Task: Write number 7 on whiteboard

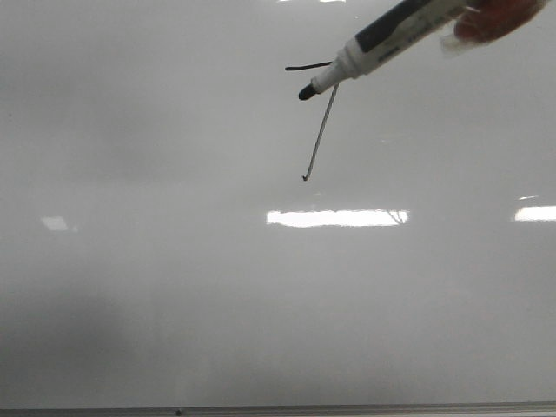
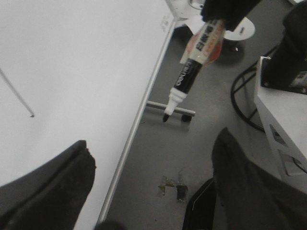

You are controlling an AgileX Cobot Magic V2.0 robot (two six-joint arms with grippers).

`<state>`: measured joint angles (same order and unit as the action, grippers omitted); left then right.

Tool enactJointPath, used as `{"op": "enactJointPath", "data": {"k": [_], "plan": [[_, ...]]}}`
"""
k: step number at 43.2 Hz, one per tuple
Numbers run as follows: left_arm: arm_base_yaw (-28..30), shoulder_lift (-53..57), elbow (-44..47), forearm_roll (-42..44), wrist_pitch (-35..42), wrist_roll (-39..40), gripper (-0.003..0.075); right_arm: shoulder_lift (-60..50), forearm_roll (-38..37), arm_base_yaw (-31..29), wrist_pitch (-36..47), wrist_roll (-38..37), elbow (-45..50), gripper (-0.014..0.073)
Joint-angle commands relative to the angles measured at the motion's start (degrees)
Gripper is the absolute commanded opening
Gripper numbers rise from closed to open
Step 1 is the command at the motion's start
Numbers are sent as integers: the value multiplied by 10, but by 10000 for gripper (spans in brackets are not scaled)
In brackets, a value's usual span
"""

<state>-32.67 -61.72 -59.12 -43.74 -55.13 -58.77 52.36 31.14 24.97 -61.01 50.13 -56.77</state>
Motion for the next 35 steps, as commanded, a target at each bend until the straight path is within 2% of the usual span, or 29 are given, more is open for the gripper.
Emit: {"op": "enactJointPath", "data": {"k": [1, 7, 13, 25, 29, 35], "plan": [[-43, -36, -40, -33, 23, -25, 564, -4, 26, 0, 23, 5, -13, -66], [-92, -90, -74, -33, 24, -81, 564, -4, 26, 0, 23, 5, -13, -66], [-123, -142, -110, -33, 29, -81, 564, -4, 26, 0, 26, 5, -13, -66], [-150, -208, -152, -33, 22, -92, 561, -4, 26, 0, 27, 5, -13, -66], [-155, -217, -152, -33, 21, -93, 509, -4, 26, 0, 27, 5, -13, -66], [-155, -217, -152, -33, 21, -93, 363, -4, 26, 0, 27, 5, -13, -66]]}}
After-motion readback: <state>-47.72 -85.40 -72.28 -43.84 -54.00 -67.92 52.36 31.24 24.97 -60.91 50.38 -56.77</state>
